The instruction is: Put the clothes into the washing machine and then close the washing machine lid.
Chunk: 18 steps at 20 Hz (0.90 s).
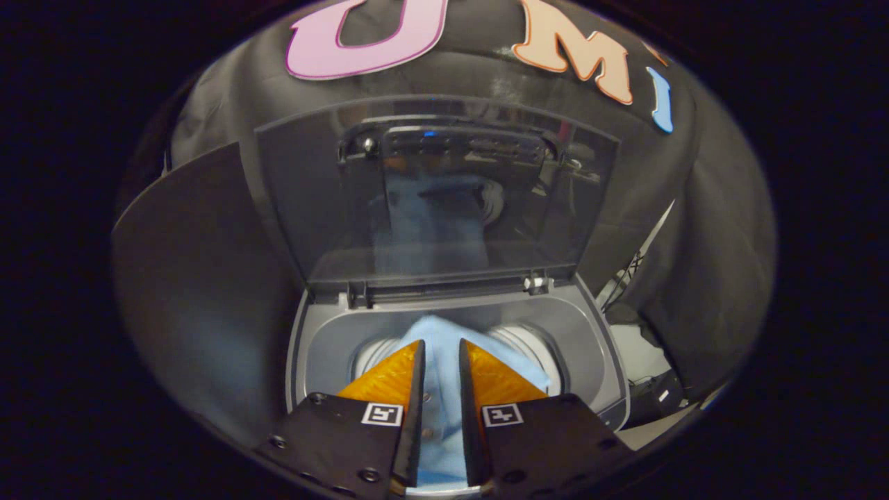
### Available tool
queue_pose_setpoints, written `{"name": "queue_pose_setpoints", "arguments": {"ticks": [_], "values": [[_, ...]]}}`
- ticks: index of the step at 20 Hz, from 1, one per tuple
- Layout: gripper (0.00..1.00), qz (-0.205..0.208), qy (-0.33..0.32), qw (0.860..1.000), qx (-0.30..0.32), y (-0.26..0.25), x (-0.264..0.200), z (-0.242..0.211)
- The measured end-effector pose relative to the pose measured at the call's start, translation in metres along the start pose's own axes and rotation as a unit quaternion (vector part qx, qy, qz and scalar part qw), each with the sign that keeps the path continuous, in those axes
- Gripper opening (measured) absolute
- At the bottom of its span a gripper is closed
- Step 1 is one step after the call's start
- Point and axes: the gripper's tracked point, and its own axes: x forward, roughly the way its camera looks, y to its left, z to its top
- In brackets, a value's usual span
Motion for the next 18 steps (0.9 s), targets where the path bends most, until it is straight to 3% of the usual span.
{"name": "queue_pose_setpoints", "arguments": {"ticks": [3, 7, 12, 15, 18], "values": [[0.27, 0.013, -0.037, 0.999, 0.017, 0.000, -0.014, 0.020], [0.66, 0.033, -0.080, 0.995, 0.042, 0.006, -0.029, 0.038], [0.87, 0.048, -0.123, 0.990, 0.049, 0.013, -0.048, 0.055], [0.99, 0.079, -0.164, 0.982, 0.046, 0.031, -0.062, 0.074], [0.99, 0.076, -0.225, 0.971, 0.037, 0.030, -0.087, 0.108]]}}
